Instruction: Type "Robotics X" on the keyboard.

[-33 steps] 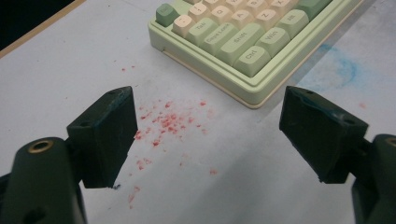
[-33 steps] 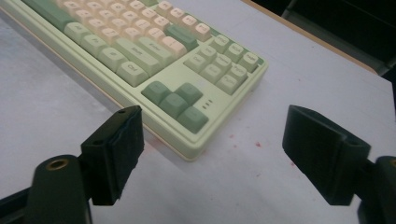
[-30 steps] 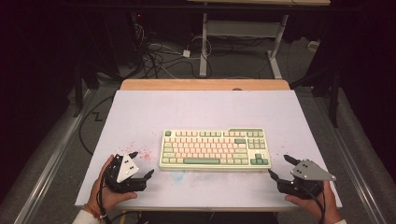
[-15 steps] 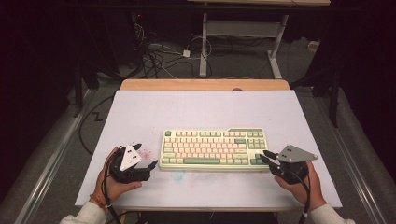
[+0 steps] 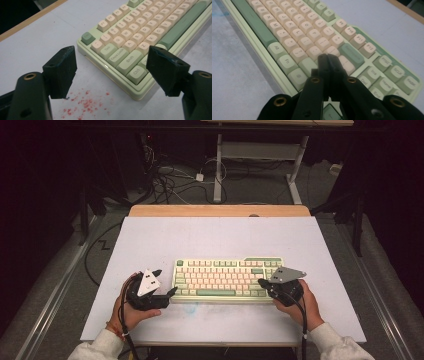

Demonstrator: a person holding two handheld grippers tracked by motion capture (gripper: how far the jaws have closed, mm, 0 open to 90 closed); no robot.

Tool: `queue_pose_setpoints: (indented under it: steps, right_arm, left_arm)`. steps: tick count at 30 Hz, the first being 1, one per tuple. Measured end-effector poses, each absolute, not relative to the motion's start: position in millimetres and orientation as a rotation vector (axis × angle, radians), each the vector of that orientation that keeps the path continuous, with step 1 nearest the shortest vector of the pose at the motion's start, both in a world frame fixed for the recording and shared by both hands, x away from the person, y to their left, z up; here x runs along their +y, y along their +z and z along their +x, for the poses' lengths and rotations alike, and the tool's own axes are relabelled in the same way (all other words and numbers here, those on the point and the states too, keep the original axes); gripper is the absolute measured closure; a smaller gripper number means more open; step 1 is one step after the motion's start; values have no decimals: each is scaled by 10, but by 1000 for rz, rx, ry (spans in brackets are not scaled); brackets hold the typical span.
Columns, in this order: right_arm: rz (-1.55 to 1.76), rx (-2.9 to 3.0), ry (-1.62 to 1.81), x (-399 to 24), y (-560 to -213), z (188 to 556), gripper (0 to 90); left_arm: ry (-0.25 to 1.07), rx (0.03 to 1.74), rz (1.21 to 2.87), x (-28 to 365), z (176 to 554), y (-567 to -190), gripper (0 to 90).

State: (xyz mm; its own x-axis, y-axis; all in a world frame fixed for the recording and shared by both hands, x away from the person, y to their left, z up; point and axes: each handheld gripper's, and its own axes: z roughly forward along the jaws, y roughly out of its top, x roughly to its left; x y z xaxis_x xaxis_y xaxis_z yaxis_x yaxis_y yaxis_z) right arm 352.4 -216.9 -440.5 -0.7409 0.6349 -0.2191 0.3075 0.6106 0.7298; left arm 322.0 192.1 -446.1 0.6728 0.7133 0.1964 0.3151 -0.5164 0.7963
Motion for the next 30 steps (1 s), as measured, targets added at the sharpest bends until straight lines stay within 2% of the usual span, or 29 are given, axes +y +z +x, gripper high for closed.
queue_pose_setpoints:
  steps: [10, 13, 17, 20, 21, 22, 25, 30]
  right_arm:
    - [765, 2403, 907, -2132, -4511, 3618, 900]
    - [765, 2414, 900, -2124, -4544, 3615, 900]
    - [772, 2416, 903, -2124, -4544, 3617, 900]
    - [770, 2413, 906, -2125, -4548, 3616, 900]
    - [770, 2413, 906, -2125, -4548, 3616, 900]
    - [770, 2412, 904, -2124, -4549, 3612, 900]
    - [772, 2405, 911, -2125, -4556, 3606, 900]
    - [770, 2402, 907, -2126, -4558, 3597, 900]
  left_arm:
    - [638, 760, 2141, 1812, 3265, -4427, 236]
    - [623, 754, 2140, 1792, 3278, -4413, 262]
    - [592, 762, 2154, 1745, 3319, -4371, 450]
    - [557, 742, 2158, 1719, 3356, -4331, 662]
    - [544, 733, 2166, 1710, 3368, -4319, 662]
    - [544, 731, 2169, 1697, 3378, -4308, 772]
    - [533, 716, 2197, 1656, 3412, -4284, 860]
    - [537, 704, 2238, 1560, 3472, -4272, 873]
